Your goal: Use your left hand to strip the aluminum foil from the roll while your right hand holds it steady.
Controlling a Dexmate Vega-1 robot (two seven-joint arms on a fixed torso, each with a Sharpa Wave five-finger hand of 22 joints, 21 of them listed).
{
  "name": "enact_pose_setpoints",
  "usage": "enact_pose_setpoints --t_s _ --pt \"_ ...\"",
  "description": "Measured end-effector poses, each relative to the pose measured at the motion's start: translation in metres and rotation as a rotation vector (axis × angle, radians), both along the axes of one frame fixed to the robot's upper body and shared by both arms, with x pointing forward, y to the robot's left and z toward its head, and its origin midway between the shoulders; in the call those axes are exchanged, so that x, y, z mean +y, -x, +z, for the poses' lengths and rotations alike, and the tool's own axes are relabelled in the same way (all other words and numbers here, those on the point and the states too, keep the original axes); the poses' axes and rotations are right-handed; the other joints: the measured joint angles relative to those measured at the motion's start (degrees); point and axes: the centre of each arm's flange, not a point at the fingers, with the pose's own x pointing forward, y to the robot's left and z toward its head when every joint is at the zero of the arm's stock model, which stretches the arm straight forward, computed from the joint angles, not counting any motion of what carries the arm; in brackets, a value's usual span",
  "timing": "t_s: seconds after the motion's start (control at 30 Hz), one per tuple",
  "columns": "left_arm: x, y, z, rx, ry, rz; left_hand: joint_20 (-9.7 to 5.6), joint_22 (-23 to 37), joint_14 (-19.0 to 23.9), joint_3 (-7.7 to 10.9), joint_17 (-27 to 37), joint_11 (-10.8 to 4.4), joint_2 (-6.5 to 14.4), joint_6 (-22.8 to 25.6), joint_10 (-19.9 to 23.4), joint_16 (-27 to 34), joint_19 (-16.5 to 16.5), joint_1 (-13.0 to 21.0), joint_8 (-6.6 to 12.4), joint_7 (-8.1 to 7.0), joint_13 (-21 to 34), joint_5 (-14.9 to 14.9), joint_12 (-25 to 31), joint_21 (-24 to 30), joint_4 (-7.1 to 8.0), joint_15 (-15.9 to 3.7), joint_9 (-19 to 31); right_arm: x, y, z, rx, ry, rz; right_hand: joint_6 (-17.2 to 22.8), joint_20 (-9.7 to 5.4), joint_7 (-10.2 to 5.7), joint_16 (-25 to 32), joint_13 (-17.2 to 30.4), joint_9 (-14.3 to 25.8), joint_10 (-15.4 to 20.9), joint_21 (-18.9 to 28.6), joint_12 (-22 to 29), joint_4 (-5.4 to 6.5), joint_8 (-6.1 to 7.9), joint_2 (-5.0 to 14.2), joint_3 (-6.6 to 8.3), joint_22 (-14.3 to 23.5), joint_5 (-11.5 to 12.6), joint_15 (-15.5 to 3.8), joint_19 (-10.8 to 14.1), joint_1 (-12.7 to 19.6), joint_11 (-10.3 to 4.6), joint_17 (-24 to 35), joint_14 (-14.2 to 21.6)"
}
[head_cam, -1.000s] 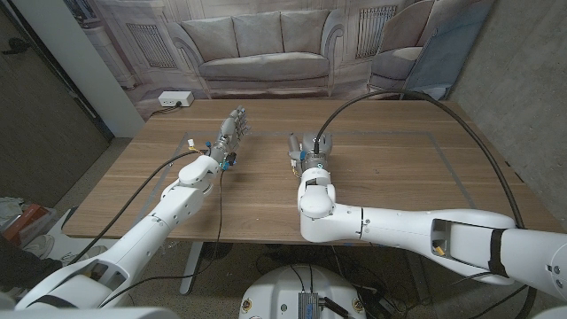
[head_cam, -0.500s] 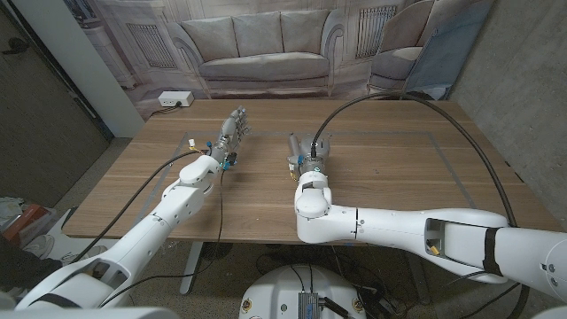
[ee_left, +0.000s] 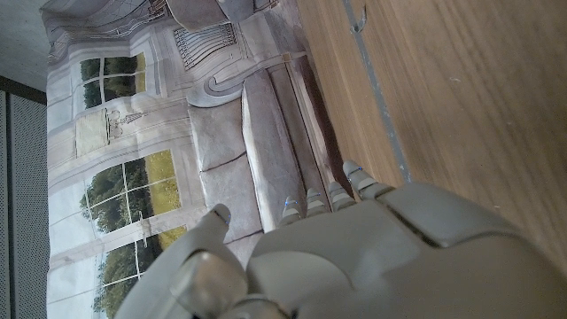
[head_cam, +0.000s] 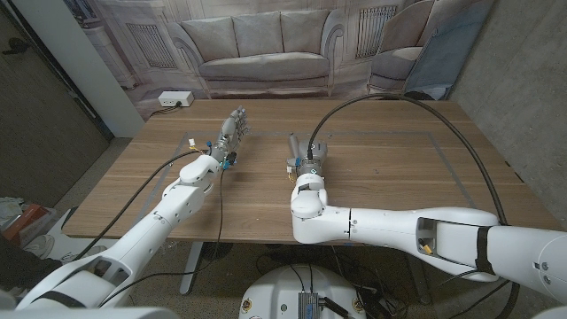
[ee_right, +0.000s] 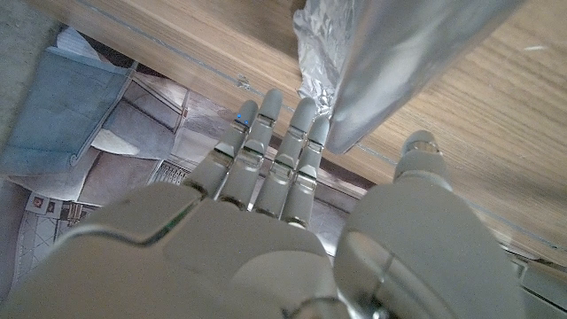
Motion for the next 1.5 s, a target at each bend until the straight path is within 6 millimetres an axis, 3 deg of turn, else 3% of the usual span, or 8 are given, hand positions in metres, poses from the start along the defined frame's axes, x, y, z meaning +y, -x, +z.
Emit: enact_pose_setpoints --t_s 0.37,0.63,0.77,0.97,1.03,1.13,1.27,1.5 --pt "0.001 -0.002 0.001 0.001 0.001 0.000 0.00 0.0 0.0 0.00 0.0 0.00 0.0 0.0 0.0 0.0 0.0 0.0 0.00 0.00 0.0 0.0 0.0 0.0 0.00 0.00 0.0 0.006 -0.006 -0.003 0.000 0.029 -0.019 2.4 0.12 0.01 0.8 3.4 1.7 0.1 0.7 2.9 0.83 2.41 0.33 -1.47 0.2 0.6 -0.44 0.1 0.1 0.39 1.9 1.4" --pt "0.001 -0.003 0.002 -0.001 0.001 0.000 0.00 0.0 0.0 0.00 0.0 0.00 0.0 0.0 0.0 0.0 0.0 0.0 0.00 0.00 0.0 0.0 0.0 0.0 0.00 0.00 0.0 0.006 -0.010 -0.005 0.025 0.031 -0.025 3.3 0.85 0.40 1.5 6.1 3.0 -0.3 1.3 5.1 2.11 4.08 2.58 -2.74 0.4 0.9 -0.44 0.4 -1.2 1.52 3.7 1.6" --pt "0.002 -0.004 0.003 -0.002 0.000 0.000 0.00 0.0 0.0 0.00 0.0 0.00 0.0 0.0 0.0 0.0 0.0 0.0 0.00 0.00 0.0 0.0 0.0 0.0 0.00 0.00 0.0 0.007 -0.012 -0.004 0.033 0.042 -0.029 5.8 0.80 -0.11 2.4 8.1 3.7 0.9 2.0 7.5 1.06 5.81 6.21 -1.19 0.6 1.1 -1.05 0.4 2.4 1.00 5.2 3.1" --pt "0.003 -0.005 0.004 -0.003 0.000 0.000 0.00 0.0 0.0 0.00 0.0 0.00 0.0 0.0 0.0 0.0 0.0 0.0 0.00 0.00 0.0 0.0 0.0 0.0 0.00 0.00 0.0 0.008 -0.015 -0.002 0.038 0.056 -0.039 7.0 -0.37 0.49 3.0 9.9 3.4 2.0 2.8 9.7 -0.36 6.50 7.83 0.23 0.9 1.1 -1.26 0.1 6.3 0.09 6.5 4.8" --pt "0.003 -0.005 0.005 -0.003 0.001 0.001 0.00 0.0 0.0 0.00 0.0 0.00 0.0 0.0 0.0 0.0 0.0 0.0 0.00 0.00 0.0 0.0 0.0 -0.2 0.00 0.00 0.0 0.009 -0.014 0.001 0.026 0.061 -0.039 8.5 -0.87 1.97 3.8 10.7 2.9 4.0 3.9 11.3 -1.63 8.19 7.12 1.94 1.3 1.1 -1.70 0.4 7.5 -0.04 7.5 6.6" --pt "0.002 -0.006 0.005 -0.002 -0.001 -0.002 0.00 0.0 0.0 0.00 0.0 0.00 0.0 0.0 0.0 0.0 0.0 0.0 0.00 0.00 0.0 0.0 0.0 -0.2 0.00 0.00 0.0 0.008 -0.015 0.000 0.019 0.062 -0.048 9.7 -1.06 3.20 3.9 11.0 2.3 5.8 4.9 12.5 -1.45 8.58 5.98 2.91 1.7 0.4 -2.47 0.6 8.7 -0.61 8.4 8.0" --pt "0.002 -0.007 0.006 -0.003 -0.002 -0.002 0.00 0.0 0.0 0.00 0.0 0.00 0.0 0.0 0.0 0.0 0.0 0.0 0.00 0.00 0.0 0.0 0.0 -0.2 0.00 0.01 0.0 0.008 -0.017 -0.002 0.012 0.066 -0.059 10.3 -1.05 3.78 3.9 11.1 1.9 6.3 5.3 12.5 -1.45 9.55 5.59 2.91 1.9 0.0 -2.48 0.6 9.0 -0.72 8.7 8.2" --pt "0.002 -0.010 0.008 -0.002 -0.005 -0.006 0.00 0.0 0.0 0.00 0.0 0.00 0.0 0.0 0.0 0.0 0.0 0.0 0.00 0.00 0.0 0.0 0.0 -0.2 0.00 0.00 0.0 0.006 -0.019 -0.003 -0.003 0.068 -0.072 10.3 -1.13 3.78 3.5 11.8 1.8 6.3 5.7 13.3 -1.12 9.61 5.29 3.38 2.5 -0.8 -2.47 -0.7 9.4 -0.71 8.7 8.4"
